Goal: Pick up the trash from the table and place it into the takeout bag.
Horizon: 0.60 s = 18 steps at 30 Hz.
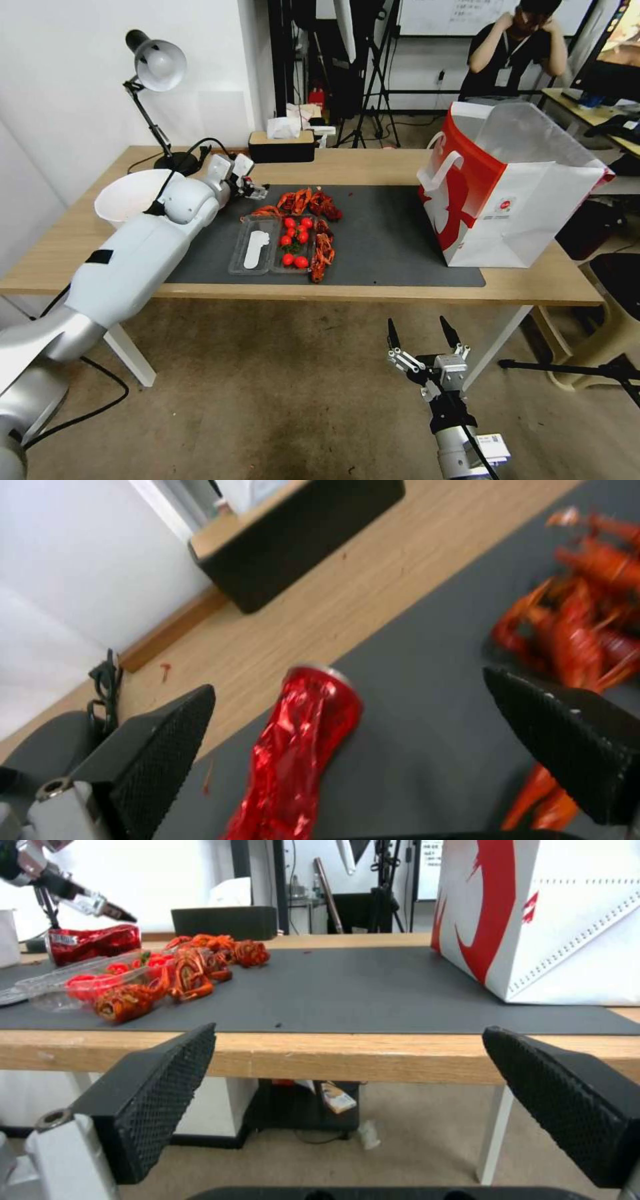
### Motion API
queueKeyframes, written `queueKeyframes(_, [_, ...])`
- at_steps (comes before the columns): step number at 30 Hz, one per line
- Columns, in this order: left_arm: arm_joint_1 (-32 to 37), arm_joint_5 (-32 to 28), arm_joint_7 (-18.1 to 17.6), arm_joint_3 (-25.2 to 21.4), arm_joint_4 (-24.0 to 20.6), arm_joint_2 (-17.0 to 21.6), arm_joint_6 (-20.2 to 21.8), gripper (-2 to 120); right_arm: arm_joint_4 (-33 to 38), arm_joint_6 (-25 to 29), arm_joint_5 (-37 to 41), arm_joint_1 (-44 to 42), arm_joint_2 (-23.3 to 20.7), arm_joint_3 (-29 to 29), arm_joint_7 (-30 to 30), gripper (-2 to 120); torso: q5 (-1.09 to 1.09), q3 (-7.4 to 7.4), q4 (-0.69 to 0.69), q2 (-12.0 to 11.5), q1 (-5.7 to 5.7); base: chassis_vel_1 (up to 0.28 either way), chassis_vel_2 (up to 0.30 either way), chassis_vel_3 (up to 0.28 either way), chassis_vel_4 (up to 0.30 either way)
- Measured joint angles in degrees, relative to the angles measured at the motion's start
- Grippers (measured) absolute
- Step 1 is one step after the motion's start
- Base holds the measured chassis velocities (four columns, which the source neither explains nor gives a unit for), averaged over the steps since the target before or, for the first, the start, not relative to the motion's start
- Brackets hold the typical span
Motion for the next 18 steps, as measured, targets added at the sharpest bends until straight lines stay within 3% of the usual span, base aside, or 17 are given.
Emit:
queueKeyframes(1, [0.0, 0.0, 0.0, 0.0, 0.0, 0.0, 0.0, 100, 0.0, 0.0, 0.0, 0.0, 0.0, 0.0, 0.0, 100, 0.0, 0.0, 0.0, 0.0, 0.0, 0.0, 0.0, 0.0, 0.0])
queueKeyframes(3, [-1.3, 2.3, 3.8, 0.7, 1.7, 0.3, 1.6, 100, -0.2, 0.2, 0.0, 0.0, 0.0, 0.0, 0.0, 100, 0.01, 0.0, 0.0, 0.0, -0.01, 0.0, 0.0, 0.0, 0.0])
queueKeyframes(7, [-2.7, 3.7, 6.2, 1.7, 3.6, 0.4, 3.0, 100, -0.7, 0.3, 0.1, 0.1, 0.1, -0.1, 0.0, 100, 0.01, -0.01, 0.0, 0.0, -0.01, 0.0, 0.0, 0.0, 0.0])
queueKeyframes(18, [-6.1, 5.3, 7.5, 3.4, 9.6, -2.0, 5.0, 100, -0.9, 0.4, 0.1, 0.1, 0.1, -0.2, 0.0, 100, 0.01, 0.0, -0.02, 0.0, 0.0, 0.0, 0.0, 0.0, 0.0])
